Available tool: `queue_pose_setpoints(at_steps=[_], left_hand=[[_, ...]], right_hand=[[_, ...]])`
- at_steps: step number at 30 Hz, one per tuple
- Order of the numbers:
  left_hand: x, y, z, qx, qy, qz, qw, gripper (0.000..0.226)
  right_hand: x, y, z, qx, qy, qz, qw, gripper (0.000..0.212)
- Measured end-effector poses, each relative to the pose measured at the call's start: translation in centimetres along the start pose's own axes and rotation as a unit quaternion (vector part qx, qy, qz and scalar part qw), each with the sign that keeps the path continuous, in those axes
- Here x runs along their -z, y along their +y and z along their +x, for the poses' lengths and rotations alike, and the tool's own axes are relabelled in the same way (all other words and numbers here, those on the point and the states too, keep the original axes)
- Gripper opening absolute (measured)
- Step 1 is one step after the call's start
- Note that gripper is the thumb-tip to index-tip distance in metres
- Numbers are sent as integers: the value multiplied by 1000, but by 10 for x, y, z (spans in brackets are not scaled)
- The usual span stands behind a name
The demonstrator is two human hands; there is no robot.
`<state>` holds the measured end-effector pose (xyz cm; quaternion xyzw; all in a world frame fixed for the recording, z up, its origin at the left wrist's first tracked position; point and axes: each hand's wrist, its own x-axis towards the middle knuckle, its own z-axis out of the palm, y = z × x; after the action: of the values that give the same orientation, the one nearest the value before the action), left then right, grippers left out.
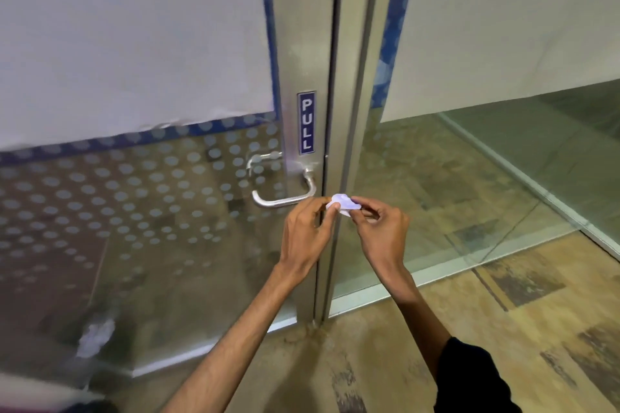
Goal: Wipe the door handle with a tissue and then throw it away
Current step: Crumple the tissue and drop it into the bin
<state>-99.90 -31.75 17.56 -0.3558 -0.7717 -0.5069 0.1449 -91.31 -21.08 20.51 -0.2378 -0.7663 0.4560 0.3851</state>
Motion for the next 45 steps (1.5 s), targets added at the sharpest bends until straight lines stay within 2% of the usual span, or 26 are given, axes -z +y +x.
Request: queue_pose_setpoints(at_steps=[7,12,20,26,36,45], left_hand=[[30,-27,-46,121,39,53,990,16],[63,-42,-88,200,79,101,971,18],[132,-61,-166,323,168,130,922,22],[193,-73,-226,399,235,156,873,22],[314,-100,-311,442,305,217,815,22],[408,-148,-386,487,370,226,758,18]], right_hand=[[-49,15,-22,-9,-127,4,992,19],[-85,18,-52,12,-237,18,971,22],[-146,7,-110,52,-391,18,919,16],[-199,-16,-165,117,-506,10,855,16],[-297,-77,-276,161,-595,26,787,14],[-386,-116,-384,124,-618,49,775,14]])
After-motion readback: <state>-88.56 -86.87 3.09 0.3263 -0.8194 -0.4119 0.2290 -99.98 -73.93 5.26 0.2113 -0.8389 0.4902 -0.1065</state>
